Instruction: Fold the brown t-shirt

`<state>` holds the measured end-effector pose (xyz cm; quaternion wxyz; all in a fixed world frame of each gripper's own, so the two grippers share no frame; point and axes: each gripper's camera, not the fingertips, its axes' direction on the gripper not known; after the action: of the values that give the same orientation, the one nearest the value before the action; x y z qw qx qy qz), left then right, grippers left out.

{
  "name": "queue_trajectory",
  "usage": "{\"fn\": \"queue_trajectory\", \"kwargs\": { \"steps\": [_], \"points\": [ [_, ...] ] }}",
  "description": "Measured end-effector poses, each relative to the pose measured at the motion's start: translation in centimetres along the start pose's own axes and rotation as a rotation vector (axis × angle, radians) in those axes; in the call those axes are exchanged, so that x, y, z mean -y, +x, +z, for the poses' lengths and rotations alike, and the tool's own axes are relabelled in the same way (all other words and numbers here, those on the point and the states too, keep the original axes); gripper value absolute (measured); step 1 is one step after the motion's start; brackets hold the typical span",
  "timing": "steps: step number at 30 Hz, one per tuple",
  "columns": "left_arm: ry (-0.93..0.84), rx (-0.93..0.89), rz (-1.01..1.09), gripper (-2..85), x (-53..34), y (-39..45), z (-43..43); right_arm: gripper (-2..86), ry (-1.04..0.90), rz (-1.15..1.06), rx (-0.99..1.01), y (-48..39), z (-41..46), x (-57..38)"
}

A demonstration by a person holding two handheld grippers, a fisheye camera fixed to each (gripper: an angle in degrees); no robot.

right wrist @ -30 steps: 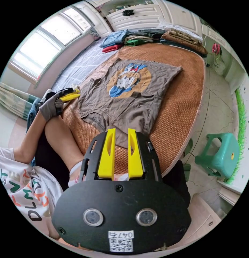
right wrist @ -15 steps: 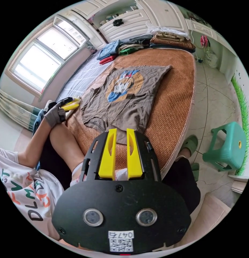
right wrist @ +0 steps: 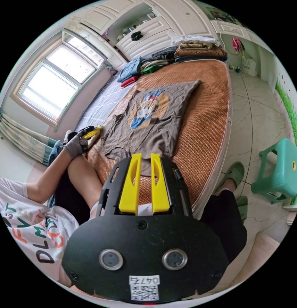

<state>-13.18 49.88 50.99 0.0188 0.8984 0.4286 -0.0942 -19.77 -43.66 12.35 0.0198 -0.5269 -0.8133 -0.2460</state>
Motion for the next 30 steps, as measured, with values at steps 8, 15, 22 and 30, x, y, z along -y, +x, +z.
{"fn": "queue_trajectory", "kwargs": {
  "steps": [8, 15, 22, 30],
  "points": [
    [-0.577, 0.148, 0.861, -0.9, -6.7, 24.2, 10.2, 1.4, 0.009, 0.013, 0.008, -1.6, -1.1, -1.0],
    [-0.785, 0.221, 0.858, -0.6, -9.3, 32.5, 15.5, 2.9, -0.01, 0.017, -0.002, -4.1, -1.4, -1.4],
    [-0.863, 0.185, 0.847, 10.9, -10.8, 41.2, 16.5, 5.1, -0.013, -0.032, -0.103, -6.9, -2.5, -1.2],
    [-0.878, 0.566, 1.879, 14.4, -22.1, 55.4, 10.9, 6.4, -0.214, -0.683, -0.275, -15.5, -1.6, -0.5]
  ]
}}
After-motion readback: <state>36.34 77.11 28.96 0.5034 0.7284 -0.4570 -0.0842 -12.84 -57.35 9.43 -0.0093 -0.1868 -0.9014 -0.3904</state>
